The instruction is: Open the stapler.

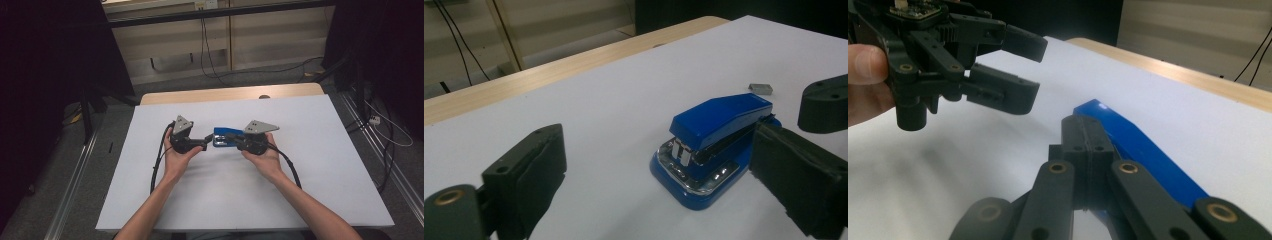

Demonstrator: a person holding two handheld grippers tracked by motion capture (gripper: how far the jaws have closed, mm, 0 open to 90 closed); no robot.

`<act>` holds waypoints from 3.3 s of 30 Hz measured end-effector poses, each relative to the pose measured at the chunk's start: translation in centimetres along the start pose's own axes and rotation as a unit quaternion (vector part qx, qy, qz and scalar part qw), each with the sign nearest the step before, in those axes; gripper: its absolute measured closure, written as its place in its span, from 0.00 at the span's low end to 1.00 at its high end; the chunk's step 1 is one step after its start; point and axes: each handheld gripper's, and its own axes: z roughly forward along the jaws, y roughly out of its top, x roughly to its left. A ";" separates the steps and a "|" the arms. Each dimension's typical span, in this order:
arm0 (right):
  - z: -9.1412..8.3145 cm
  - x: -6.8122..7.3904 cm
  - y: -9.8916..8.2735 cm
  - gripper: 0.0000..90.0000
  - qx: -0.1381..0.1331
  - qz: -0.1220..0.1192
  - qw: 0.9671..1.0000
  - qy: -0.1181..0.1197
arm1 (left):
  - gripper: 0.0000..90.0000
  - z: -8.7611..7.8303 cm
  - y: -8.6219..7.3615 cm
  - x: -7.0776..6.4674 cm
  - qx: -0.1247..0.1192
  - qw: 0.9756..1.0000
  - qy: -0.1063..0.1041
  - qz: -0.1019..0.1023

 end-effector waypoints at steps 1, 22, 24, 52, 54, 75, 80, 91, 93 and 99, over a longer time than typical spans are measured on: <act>0.1 0.0 0.0 1.00 0.001 -0.001 1.000 0.001 | 0.15 0.0 0.0 0.0 0.002 1.000 0.002 0.003; 1.6 -0.2 -0.7 1.00 0.023 -0.003 1.000 -0.005 | 0.95 0.5 -0.6 -0.1 0.034 0.998 -0.048 0.012; 1.7 -0.3 -0.7 1.00 0.026 -0.004 1.000 -0.004 | 1.00 0.7 -0.7 -0.2 0.042 0.998 -0.052 0.012; 2.8 -1.0 -1.2 1.00 0.084 -0.016 0.996 -0.003 | 1.00 2.3 -1.0 -0.2 0.062 0.997 -0.046 0.000; 3.0 -0.9 -1.2 1.00 0.091 -0.017 0.996 -0.005 | 1.00 2.3 -0.8 -0.2 0.064 0.997 -0.049 0.003; 3.6 -1.4 -1.1 1.00 0.127 -0.008 0.992 -0.023 | 1.00 3.3 -0.5 -0.3 0.075 0.997 -0.032 0.012; 3.7 -1.4 -1.1 1.00 0.140 -0.009 0.990 -0.027 | 1.00 3.5 -0.7 -0.5 0.081 0.996 -0.038 0.012; 3.7 -1.4 -1.1 1.00 0.140 -0.008 0.990 -0.027 | 1.00 3.5 -0.7 -0.4 0.077 0.996 -0.039 0.009; 3.7 -1.4 -1.1 1.00 0.141 -0.007 0.990 -0.028 | 1.00 3.5 -0.7 -0.4 0.076 0.996 -0.039 0.009; 3.7 -1.4 -1.1 1.00 0.141 -0.009 0.990 -0.029 | 1.00 3.5 -0.6 -0.4 0.075 0.996 -0.039 0.009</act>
